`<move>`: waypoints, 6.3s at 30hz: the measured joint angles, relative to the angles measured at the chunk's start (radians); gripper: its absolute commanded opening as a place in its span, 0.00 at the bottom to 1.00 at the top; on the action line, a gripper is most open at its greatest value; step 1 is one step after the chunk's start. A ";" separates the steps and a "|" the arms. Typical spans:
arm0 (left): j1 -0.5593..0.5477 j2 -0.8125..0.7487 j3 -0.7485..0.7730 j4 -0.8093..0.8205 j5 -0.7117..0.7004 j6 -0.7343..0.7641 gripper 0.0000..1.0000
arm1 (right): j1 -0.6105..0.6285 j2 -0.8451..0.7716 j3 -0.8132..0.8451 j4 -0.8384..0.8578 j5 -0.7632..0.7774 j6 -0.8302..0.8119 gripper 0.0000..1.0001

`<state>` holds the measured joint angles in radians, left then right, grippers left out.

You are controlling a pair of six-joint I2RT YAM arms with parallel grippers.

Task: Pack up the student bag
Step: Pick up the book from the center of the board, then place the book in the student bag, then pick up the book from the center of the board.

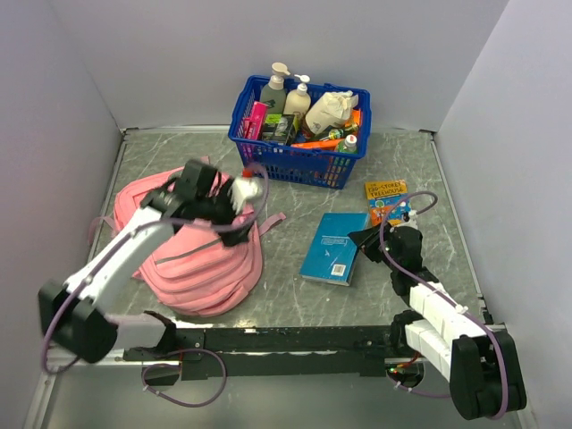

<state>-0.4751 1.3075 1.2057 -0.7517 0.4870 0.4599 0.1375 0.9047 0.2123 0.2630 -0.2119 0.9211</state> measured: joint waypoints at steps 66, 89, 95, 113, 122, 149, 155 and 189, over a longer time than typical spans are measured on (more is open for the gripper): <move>-0.112 -0.147 0.099 -0.091 -0.494 -0.092 0.04 | 0.438 0.522 0.335 0.351 -0.331 0.429 0.00; -0.070 -0.156 0.105 -0.116 -0.356 -0.150 0.02 | 0.571 0.647 0.600 0.155 -0.006 0.164 1.00; -0.032 -0.156 0.092 -0.095 -0.317 -0.159 0.01 | 0.372 0.373 0.513 0.095 -0.115 0.089 1.00; -0.001 -0.158 0.074 -0.090 -0.237 -0.167 0.01 | -0.376 0.521 0.742 -0.558 0.273 -0.275 1.00; 0.008 -0.145 0.074 -0.091 -0.213 -0.168 0.02 | -0.417 0.713 0.837 -0.624 0.274 -0.315 1.00; 0.040 -0.130 0.085 -0.092 -0.171 -0.185 0.02 | -0.240 0.865 0.893 -0.489 0.010 -0.221 0.82; 0.040 -0.130 0.085 -0.092 -0.172 -0.185 0.03 | -0.236 0.869 0.839 -0.403 -0.005 -0.159 0.79; 0.042 -0.132 0.077 -0.085 -0.170 -0.185 0.03 | -0.146 0.739 0.799 -0.400 -0.034 -0.161 0.08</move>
<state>-0.4332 1.1751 1.2827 -0.8368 0.3168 0.2749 -0.0090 1.6432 1.0115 -0.1371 -0.2462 0.7605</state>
